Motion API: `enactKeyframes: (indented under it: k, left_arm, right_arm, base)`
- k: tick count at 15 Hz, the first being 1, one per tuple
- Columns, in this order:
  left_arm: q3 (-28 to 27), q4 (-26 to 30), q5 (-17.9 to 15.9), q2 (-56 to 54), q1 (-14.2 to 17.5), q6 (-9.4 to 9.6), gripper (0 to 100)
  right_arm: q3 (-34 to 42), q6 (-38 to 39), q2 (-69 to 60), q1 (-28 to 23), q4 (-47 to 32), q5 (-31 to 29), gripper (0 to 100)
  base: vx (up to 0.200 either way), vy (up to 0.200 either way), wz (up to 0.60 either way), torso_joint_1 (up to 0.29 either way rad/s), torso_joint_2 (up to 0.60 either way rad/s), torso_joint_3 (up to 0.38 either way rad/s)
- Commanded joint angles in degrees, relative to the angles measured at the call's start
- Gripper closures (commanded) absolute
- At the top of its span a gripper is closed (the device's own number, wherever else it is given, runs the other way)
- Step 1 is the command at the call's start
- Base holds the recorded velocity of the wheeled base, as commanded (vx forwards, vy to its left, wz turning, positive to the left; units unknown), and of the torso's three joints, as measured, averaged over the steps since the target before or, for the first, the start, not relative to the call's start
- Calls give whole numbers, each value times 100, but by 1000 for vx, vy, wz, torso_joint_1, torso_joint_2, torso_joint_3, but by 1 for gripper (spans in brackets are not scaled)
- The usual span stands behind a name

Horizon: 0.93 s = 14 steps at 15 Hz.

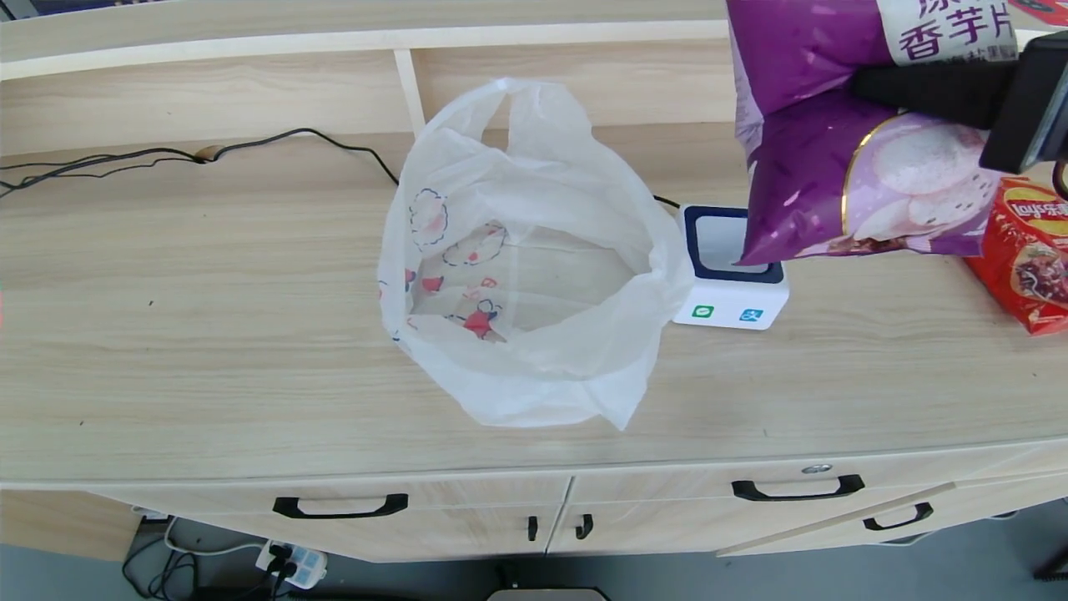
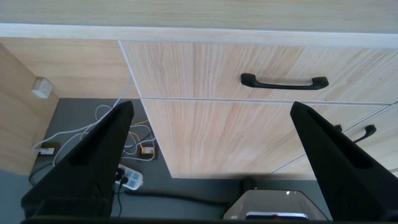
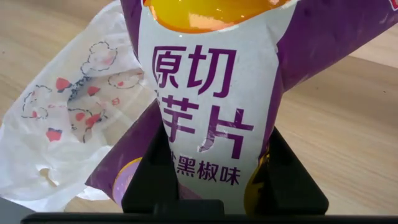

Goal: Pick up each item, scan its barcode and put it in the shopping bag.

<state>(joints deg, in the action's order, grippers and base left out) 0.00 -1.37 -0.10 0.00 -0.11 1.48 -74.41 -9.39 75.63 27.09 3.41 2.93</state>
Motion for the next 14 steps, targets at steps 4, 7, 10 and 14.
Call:
enactKeyframes:
  k: [4,7,10,14]
  left_arm:
    - [0,-4,1,9,2,2,0]
    - [0,-4,1,9,2,2,0]
    - [0,-4,1,9,2,2,0]
    - [0,-4,1,9,2,2,0]
  right_arm:
    - [120,-28,-92,403,37,-134,100]
    - [102,-2,-75,403,37,-143,100]
    - [50,16,-40,403,37,-257,100]
    - [-109,789,532,895,362,-547,100]
  base:
    - [0,0,450,1,-1,2]
    - [0,0,600,4,6,-1]
    - [0,0,600,-2,2,1]
    - [0,0,0,0,0,0]
